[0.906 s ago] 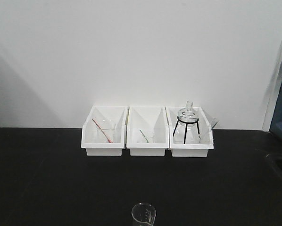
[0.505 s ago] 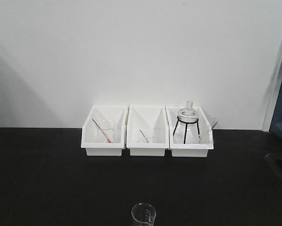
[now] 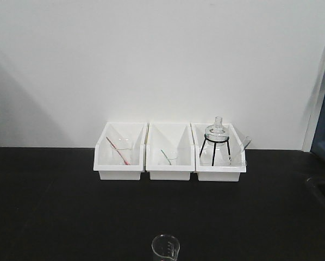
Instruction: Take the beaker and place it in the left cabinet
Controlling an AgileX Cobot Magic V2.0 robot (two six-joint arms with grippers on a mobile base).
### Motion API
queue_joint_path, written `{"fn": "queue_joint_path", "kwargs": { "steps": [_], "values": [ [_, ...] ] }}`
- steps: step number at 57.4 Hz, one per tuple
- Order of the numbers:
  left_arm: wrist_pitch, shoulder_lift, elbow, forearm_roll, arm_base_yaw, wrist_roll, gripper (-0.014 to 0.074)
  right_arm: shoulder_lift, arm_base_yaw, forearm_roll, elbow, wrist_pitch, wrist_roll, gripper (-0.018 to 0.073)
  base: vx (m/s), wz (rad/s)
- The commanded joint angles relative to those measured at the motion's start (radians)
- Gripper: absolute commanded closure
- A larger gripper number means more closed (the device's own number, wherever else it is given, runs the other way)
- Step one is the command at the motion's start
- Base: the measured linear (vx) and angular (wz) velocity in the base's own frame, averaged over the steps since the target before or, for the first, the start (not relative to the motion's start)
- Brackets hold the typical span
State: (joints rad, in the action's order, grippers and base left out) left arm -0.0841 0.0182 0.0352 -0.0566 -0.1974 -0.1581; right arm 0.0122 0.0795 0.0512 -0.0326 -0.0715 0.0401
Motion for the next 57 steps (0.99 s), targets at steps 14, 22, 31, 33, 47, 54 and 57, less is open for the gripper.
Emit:
{"fn": "queue_joint_path", "kwargs": {
  "steps": [14,22,31,33,47,54,57],
  "values": [
    [0.084,0.011,-0.026,-0.005,-0.006,0.002,0.0603,0.010,0.000,0.007,-0.001,0.252,-0.009,0.0565,0.00,0.00],
    [0.084,0.011,-0.026,-0.005,-0.006,0.002,0.0603,0.010,0.000,0.007,0.016,0.317,0.022,0.0565,0.00,0.00],
    [0.084,0.011,-0.026,-0.005,-0.006,0.002,0.0603,-0.023,0.000,0.007,0.112,0.264,0.097,0.0564,0.00,0.00],
    [0.084,0.011,-0.026,-0.005,-0.006,0.002,0.0603,-0.047,0.000,0.007,0.150,0.249,0.101,0.0563,0.00,0.00],
    [0.084,0.011,-0.026,-0.005,-0.006,0.002,0.0603,-0.263,0.000,0.008,0.248,0.204,0.068,0.0554,0.00,0.00],
    [0.084,0.011,-0.026,-0.005,-0.006,0.002,0.0603,-0.379,0.000,0.008,0.245,0.196,0.068,0.0541,0.00,0.00],
    [0.084,0.011,-0.026,-0.005,-0.006,0.002,0.0603,-0.438,0.000,0.008,0.245,0.196,0.069,0.0530,0.00,0.00]
  ]
}}
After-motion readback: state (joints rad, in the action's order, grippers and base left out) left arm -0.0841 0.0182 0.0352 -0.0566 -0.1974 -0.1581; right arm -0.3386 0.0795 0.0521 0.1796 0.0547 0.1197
